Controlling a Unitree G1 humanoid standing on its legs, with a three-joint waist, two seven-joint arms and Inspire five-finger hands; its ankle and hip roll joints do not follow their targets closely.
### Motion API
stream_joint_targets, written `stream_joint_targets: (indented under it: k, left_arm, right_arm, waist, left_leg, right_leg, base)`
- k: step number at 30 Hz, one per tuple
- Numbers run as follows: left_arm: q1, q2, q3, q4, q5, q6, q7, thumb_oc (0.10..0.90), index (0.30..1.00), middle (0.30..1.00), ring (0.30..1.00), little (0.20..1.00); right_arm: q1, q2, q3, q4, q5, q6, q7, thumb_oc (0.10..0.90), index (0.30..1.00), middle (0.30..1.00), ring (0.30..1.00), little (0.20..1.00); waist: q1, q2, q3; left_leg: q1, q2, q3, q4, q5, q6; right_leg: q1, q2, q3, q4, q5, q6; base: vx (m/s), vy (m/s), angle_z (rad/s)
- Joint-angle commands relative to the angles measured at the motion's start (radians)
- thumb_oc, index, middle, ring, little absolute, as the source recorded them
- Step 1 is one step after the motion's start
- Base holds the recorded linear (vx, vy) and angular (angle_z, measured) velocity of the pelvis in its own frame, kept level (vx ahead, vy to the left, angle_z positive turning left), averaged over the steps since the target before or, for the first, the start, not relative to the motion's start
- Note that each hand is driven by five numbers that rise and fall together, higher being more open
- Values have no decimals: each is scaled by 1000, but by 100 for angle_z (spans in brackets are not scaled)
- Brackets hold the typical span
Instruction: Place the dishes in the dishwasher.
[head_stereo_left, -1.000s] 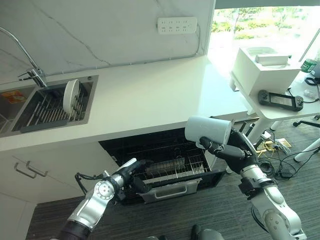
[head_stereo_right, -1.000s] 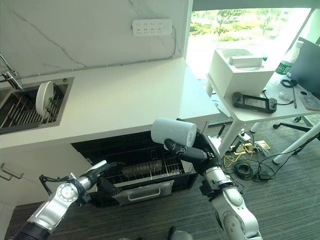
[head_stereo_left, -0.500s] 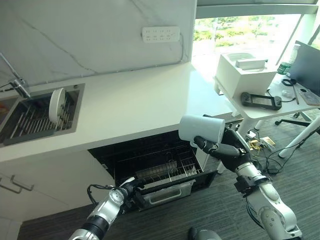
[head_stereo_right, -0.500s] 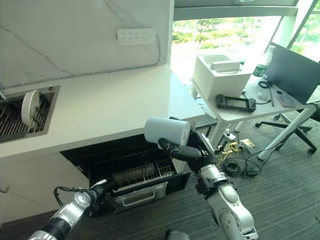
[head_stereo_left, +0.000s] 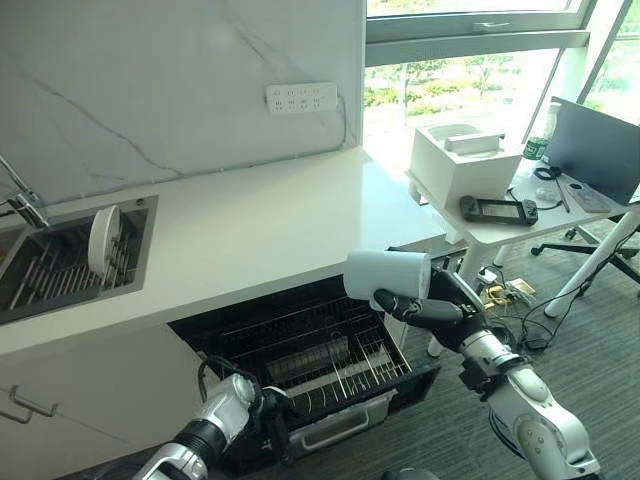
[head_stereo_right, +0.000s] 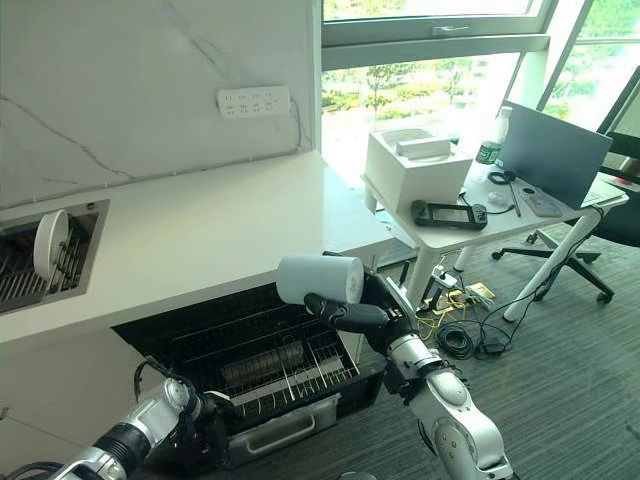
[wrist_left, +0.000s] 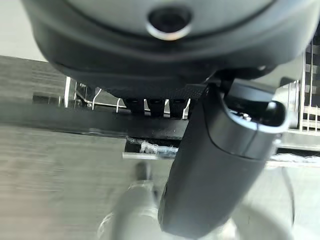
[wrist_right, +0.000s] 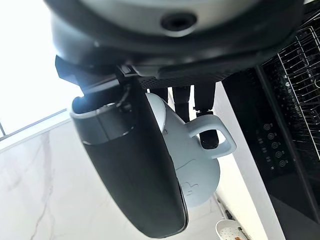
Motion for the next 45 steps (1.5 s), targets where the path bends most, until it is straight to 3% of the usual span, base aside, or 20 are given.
stream_joint_targets:
  k: [1,5,9,11,12,13,15,17,21,23,25,27,28,29,35,41,45]
  left_arm:
    - [140,43,-96,-68,-43,45,-481,800,900,900,900,900]
    - [135,80,-96,-153,-65,62,-568,800,900,900,900,900]
    - [137,96,-84,-210,-96,71,-546,800,900,900,900,900]
    - [138,106,-69,-224,-134,63,-471,800,900,900,900,900]
    - [131,120,-32,-249,-226,52,-367,800,900,900,900,900]
    - [114,148,52,-341,-361,69,-264,800,900,900,900,900]
    - [112,165,117,-416,-482,92,-173,800,900,900,900,900]
    - [116,201,257,-565,-691,116,-29,800,900,900,900,900]
    - [145,238,453,-667,-978,23,132,800,900,900,900,900]
    - [164,214,536,-694,-1113,-79,231,800,900,900,900,900]
    - [199,135,645,-742,-1274,-215,373,800,900,900,900,900]
    - [235,48,702,-769,-1342,-315,463,800,900,900,900,900]
    - [265,-23,702,-792,-1344,-396,537,800,900,900,900,900]
    - [273,-44,689,-803,-1358,-411,566,800,900,900,900,900]
    - [277,-70,650,-792,-1381,-419,617,800,900,900,900,900]
    - [252,-31,629,-782,-1391,-409,626,800,900,900,900,900]
    - [208,17,605,-768,-1407,-420,629,800,900,900,900,900]
  right_arm:
    - [-172,-1,-57,-84,18,-104,42,400,300,300,300,300]
    - [-166,-13,-65,-80,27,-106,49,400,300,300,300,300]
    - [-157,-20,-77,-82,30,-104,50,400,300,300,300,300]
    - [-153,-21,-81,-80,29,-109,48,400,300,300,300,300]
    - [-146,-23,-82,-83,21,-115,39,400,300,300,300,300]
    - [-130,-30,-95,-86,7,-131,26,400,300,300,300,300]
    - [-116,-33,-109,-84,-9,-139,23,400,300,300,300,300]
    - [-77,-44,-156,-74,-32,-151,31,400,300,300,300,300]
    - [-50,-63,-215,-44,-59,-155,20,400,300,300,300,300]
    - [-45,-51,-234,-21,-88,-158,3,400,300,300,300,300]
    - [-37,-23,-250,13,-165,-133,-36,400,300,300,300,300]
    - [-28,-8,-257,43,-214,-96,-51,400,300,300,300,300]
    - [-22,-4,-257,68,-255,-46,-86,400,300,300,300,300]
    - [-19,-8,-257,86,-259,-25,-106,400,300,300,300,300]
    - [-41,-32,-217,195,-348,57,-126,400,300,300,300,300]
    - [-93,-76,-161,310,-413,80,-133,400,300,300,300,300]
    - [-146,-84,-107,382,-415,46,-183,400,300,300,300,300]
  waist:
    - [15,16,22]
    - [15,17,18]
    - [18,15,16]
    - [21,15,15]
    - [27,14,14]
    - [39,11,12]
    - [46,9,13]
    - [63,6,15]
    - [90,1,21]
    - [104,-4,21]
    - [127,-16,17]
    - [141,-29,17]
    - [153,-46,18]
    - [158,-55,21]
    - [177,-79,46]
    - [206,-103,89]
    - [226,-120,133]
  left_leg:
    - [17,24,-11,7,-125,-11]
    - [13,24,-11,7,-124,-9]
    - [10,23,-13,7,-120,-9]
    - [8,23,-14,7,-118,-10]
    - [6,23,-18,7,-114,-11]
    - [2,22,-24,7,-109,-12]
    - [1,21,-28,7,-106,-13]
    - [-4,20,-41,7,-100,-15]
    - [-9,18,-61,7,-91,-21]
    - [-12,16,-74,7,-89,-23]
    - [-20,17,-95,7,-84,-31]
    - [-26,17,-109,7,-80,-37]
    - [-38,16,-122,7,-72,-40]
    - [-43,14,-128,7,-71,-40]
    - [-45,14,-137,7,-67,-43]
    - [-48,23,-145,7,-62,-44]
    - [-65,29,-157,7,-57,-40]
  right_leg:
    - [12,-16,16,65,-180,112]
    - [10,-18,12,65,-180,113]
    - [10,-19,9,65,-179,112]
    - [10,-21,6,65,-178,111]
    - [11,-22,3,65,-178,110]
    - [14,-27,-6,65,-175,110]
    - [15,-30,-12,65,-174,110]
    - [20,-36,-24,65,-171,110]
    - [29,-45,-43,65,-168,109]
    - [33,-50,-51,65,-172,109]
    - [36,-58,-66,65,-179,105]
    - [37,-61,-73,65,-185,100]
    - [30,-61,-80,65,-182,93]
    - [27,-61,-82,65,-181,93]
    - [26,-59,-88,65,-168,97]
    - [24,-55,-103,65,-144,109]
    - [8,-47,-108,65,-120,120]
  base:
    - [0,0,0]
    - [0,0,0]
    - [0,0,0]
    - [0,0,0]
    - [0,0,0]
    - [0,0,0]
    - [10,-3,7]
    - [18,9,14]
    - [16,19,29]
    - [23,13,15]
    - [25,1,5]
    - [0,-28,25]
    - [-14,-79,20]
    - [-10,-90,5]
    - [21,-68,12]
    - [5,-122,2]
    - [-80,-157,13]
